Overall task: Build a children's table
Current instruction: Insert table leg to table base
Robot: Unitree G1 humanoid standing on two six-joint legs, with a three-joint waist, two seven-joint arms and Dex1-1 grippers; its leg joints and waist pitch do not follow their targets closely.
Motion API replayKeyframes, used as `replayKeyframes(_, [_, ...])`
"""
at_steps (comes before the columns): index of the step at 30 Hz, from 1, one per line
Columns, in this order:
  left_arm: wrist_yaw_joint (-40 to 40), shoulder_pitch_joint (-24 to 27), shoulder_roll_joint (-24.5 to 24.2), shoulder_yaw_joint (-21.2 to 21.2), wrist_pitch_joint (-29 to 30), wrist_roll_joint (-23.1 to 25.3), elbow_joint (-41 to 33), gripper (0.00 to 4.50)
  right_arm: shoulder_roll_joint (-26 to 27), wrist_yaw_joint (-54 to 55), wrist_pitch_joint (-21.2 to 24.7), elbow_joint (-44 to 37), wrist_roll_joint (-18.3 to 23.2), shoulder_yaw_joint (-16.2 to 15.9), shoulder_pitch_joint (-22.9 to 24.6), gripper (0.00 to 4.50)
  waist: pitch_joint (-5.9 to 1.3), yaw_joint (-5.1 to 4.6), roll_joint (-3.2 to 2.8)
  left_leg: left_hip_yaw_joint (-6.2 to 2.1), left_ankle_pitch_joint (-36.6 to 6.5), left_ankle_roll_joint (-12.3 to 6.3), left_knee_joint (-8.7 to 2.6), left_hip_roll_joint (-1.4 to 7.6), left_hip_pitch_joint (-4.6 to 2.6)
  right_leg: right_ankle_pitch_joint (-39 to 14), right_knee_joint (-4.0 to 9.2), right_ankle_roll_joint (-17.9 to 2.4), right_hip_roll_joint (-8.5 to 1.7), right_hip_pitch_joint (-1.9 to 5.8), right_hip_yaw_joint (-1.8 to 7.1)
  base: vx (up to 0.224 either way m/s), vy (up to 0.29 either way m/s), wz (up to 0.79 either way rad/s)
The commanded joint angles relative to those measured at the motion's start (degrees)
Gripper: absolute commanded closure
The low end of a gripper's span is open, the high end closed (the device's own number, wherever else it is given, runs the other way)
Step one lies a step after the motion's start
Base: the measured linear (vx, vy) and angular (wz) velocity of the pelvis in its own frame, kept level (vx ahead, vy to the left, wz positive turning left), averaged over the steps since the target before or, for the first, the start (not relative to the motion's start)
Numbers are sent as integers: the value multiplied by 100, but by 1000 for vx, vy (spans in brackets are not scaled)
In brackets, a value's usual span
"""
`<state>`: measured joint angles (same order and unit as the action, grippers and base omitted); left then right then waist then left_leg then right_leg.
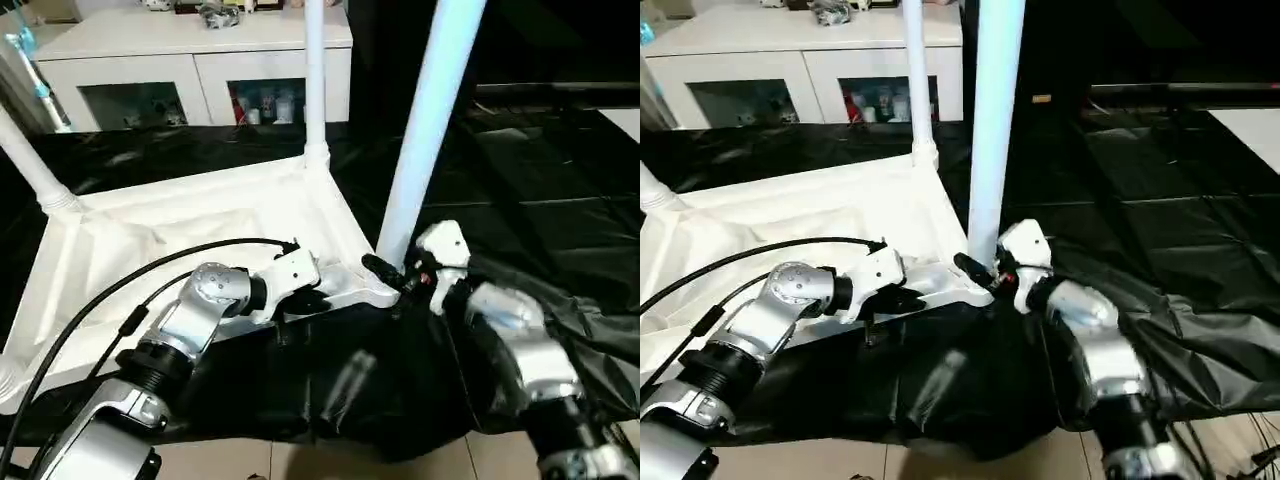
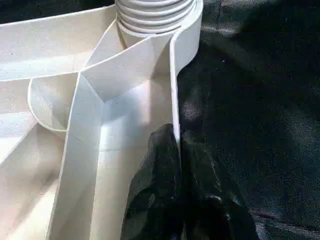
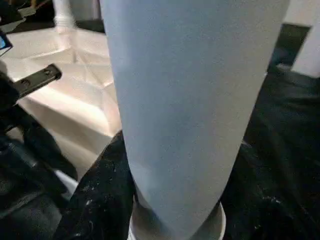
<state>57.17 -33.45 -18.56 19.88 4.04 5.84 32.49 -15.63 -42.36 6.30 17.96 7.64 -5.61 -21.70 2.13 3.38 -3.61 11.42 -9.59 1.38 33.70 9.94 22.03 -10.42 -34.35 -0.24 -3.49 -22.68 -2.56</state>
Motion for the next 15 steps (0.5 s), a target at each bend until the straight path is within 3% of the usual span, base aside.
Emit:
replayKeyframes(1, [-86,-23,-33,24,51,103,91,450,37,-392,622,259,95,-407,72,262,-282,6,66,-210,-1861,-105,-434,328,-131,-2007,515,-1027,-483,165,253,0,0,0])
replayKeyframes(6, [-98,-47,-32,15,23,100,133,450,33,-328,989,361,231,-239,-174,262,-286,13,61,-206,-1812,-74,-431,330,-131,-1974,507,-1035,-487,158,250,0,0,0])
replayKeyframes(8, [-107,-81,-26,10,10,100,169,450,41,-264,1437,466,312,-125,-314,262,-283,3,64,-209,-1849,-60,-433,323,-133,-2051,516,-1031,-485,163,248,0,0,0])
replayKeyframes(9, [-108,-103,-21,10,2,101,193,450,25,-250,1533,551,252,-145,-356,262,-278,3,39,-212,-1895,-31,-436,324,-140,-2141,520,-1011,-482,153,244,0,0,0])
replayKeyframes(15, [-129,-182,14,8,-26,108,276,450,43,-122,1963,639,230,-160,-393,262,-271,-4,56,-230,-2061,69,-452,327,-159,-2447,554,-877,-491,133,248,0,0,0])
